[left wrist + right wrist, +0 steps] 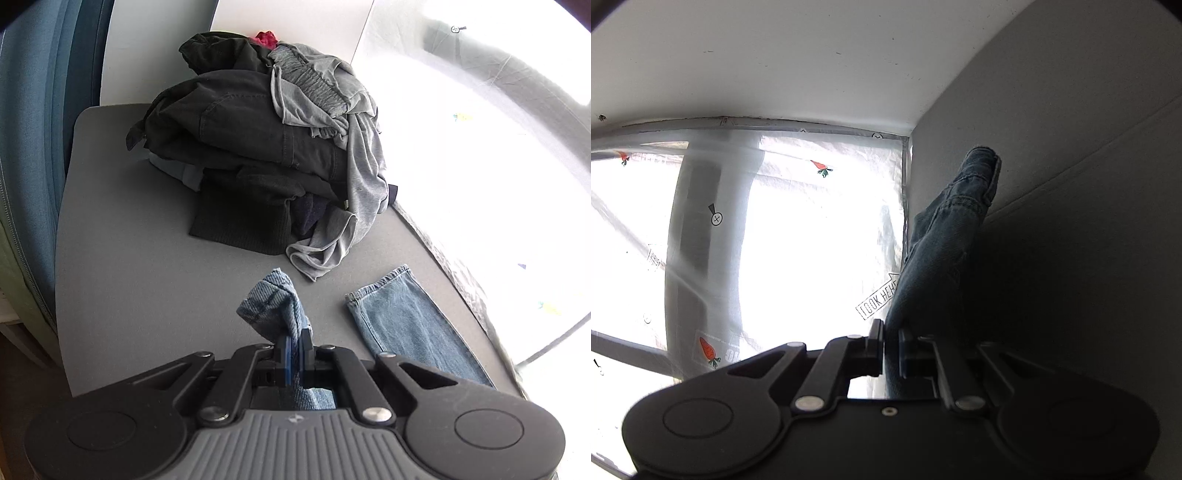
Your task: Fold clothes
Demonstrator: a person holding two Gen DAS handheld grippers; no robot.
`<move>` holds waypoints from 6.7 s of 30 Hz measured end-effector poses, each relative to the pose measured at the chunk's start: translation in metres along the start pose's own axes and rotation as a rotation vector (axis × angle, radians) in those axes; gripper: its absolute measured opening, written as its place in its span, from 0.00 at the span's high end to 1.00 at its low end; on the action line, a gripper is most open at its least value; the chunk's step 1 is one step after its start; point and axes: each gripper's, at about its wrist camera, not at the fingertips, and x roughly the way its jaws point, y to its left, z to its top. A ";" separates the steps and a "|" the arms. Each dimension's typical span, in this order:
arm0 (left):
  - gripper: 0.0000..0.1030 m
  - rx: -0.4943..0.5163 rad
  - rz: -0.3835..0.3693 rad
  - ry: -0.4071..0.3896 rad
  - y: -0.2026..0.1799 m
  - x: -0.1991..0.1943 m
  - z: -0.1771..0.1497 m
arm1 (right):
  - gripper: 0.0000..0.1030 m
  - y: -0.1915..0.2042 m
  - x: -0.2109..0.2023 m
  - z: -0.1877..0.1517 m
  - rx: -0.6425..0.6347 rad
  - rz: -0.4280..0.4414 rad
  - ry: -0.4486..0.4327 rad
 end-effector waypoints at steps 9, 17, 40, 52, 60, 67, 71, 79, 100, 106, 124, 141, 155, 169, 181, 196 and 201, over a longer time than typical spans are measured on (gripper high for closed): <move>0.96 0.032 0.045 0.024 -0.035 0.052 0.004 | 0.93 0.034 0.028 -0.007 -0.118 -0.068 0.025; 0.96 0.118 0.032 -0.001 -0.107 0.129 0.018 | 0.93 0.060 0.115 -0.019 -0.218 -0.102 0.066; 0.96 0.320 -0.023 -0.062 -0.276 0.320 0.028 | 0.93 0.055 0.337 -0.062 -0.336 -0.242 0.100; 0.68 0.364 0.024 -0.070 -0.294 0.387 0.015 | 0.92 0.030 0.386 -0.055 -0.298 -0.284 0.068; 0.45 0.288 0.004 -0.091 -0.292 0.361 0.033 | 0.59 0.078 0.378 -0.078 -0.708 -0.381 0.075; 0.31 0.552 -0.127 0.025 -0.291 0.285 -0.051 | 0.19 0.108 0.331 -0.181 -1.486 -0.541 0.063; 0.29 0.655 -0.161 0.136 -0.282 0.256 -0.110 | 0.09 0.100 0.284 -0.230 -1.713 -0.526 0.075; 0.22 0.738 -0.107 0.194 -0.265 0.242 -0.154 | 0.04 0.075 0.227 -0.283 -1.857 -0.507 0.145; 0.00 0.730 -0.081 0.205 -0.260 0.257 -0.147 | 0.04 0.031 0.279 -0.335 -2.165 -0.692 0.225; 0.00 0.734 -0.088 0.217 -0.260 0.258 -0.145 | 0.03 0.024 0.268 -0.325 -2.248 -0.750 0.147; 0.00 0.733 -0.092 0.223 -0.261 0.260 -0.143 | 0.03 0.002 0.216 -0.300 -2.161 -0.744 0.204; 0.02 0.544 -0.051 0.240 -0.153 0.186 -0.101 | 0.03 0.012 0.156 -0.321 -2.125 -0.693 0.258; 0.02 0.546 -0.067 0.348 -0.047 0.166 -0.080 | 0.03 -0.007 0.097 -0.386 -1.911 -0.663 0.430; 0.02 0.716 -0.259 0.325 -0.084 0.250 -0.020 | 0.79 -0.012 0.107 -0.470 -1.706 -0.681 0.422; 0.02 0.626 -0.308 0.245 -0.107 0.305 0.020 | 0.95 0.020 0.161 -0.489 -1.471 -0.688 0.474; 0.01 0.455 -0.453 0.321 -0.105 0.324 0.029 | 0.96 0.073 0.344 -0.626 -1.629 -0.403 0.488; 0.01 0.467 -0.432 0.302 -0.113 0.335 0.031 | 0.96 0.066 0.374 -0.639 -1.575 -0.435 0.524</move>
